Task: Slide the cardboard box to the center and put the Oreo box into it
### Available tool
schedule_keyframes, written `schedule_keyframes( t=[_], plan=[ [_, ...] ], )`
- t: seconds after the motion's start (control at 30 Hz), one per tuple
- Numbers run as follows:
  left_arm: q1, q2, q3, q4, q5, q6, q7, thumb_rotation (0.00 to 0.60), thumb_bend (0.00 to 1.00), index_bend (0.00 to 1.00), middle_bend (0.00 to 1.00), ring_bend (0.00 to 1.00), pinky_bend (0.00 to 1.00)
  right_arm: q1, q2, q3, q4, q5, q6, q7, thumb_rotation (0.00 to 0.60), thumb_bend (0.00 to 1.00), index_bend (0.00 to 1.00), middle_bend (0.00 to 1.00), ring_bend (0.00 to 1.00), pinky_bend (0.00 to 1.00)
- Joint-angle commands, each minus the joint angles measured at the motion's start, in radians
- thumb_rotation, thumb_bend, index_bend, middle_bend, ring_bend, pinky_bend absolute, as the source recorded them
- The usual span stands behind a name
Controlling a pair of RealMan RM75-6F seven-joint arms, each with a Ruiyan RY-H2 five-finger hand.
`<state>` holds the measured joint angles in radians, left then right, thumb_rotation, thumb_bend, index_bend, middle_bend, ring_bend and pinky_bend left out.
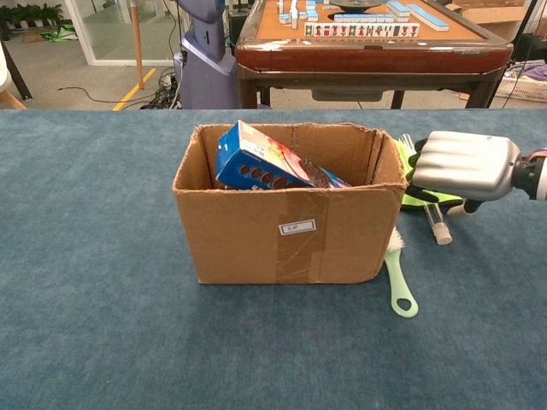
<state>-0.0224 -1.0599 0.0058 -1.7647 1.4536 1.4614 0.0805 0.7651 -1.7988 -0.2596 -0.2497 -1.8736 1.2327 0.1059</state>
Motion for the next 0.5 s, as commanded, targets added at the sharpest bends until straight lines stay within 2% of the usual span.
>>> schedule_keyframes(
  t=[0.03, 0.17, 0.5],
  plan=[
    [0.0, 0.0, 0.0, 0.0, 0.0, 0.0, 0.0, 0.6, 0.02, 0.01, 0.02, 0.02, 0.14, 0.003, 0.0, 0.001, -0.005, 0.002, -0.002, -0.006, 0.6, 0.08, 0.55, 0.47, 0.35, 0.42],
    [0.001, 0.001, 0.001, 0.0, 0.0, 0.001, 0.001, 0.6, 0.02, 0.01, 0.02, 0.02, 0.14, 0.008, 0.001, 0.003, -0.016, 0.005, -0.01, -0.014, 0.6, 0.08, 0.5, 0.41, 0.29, 0.39],
    [0.001, 0.0, 0.001, -0.001, 0.0, 0.0, 0.002, 0.6, 0.02, 0.01, 0.02, 0.02, 0.14, 0.021, -0.011, 0.003, -0.031, 0.006, -0.039, -0.037, 0.6, 0.08, 0.49, 0.39, 0.27, 0.38]
  ],
)
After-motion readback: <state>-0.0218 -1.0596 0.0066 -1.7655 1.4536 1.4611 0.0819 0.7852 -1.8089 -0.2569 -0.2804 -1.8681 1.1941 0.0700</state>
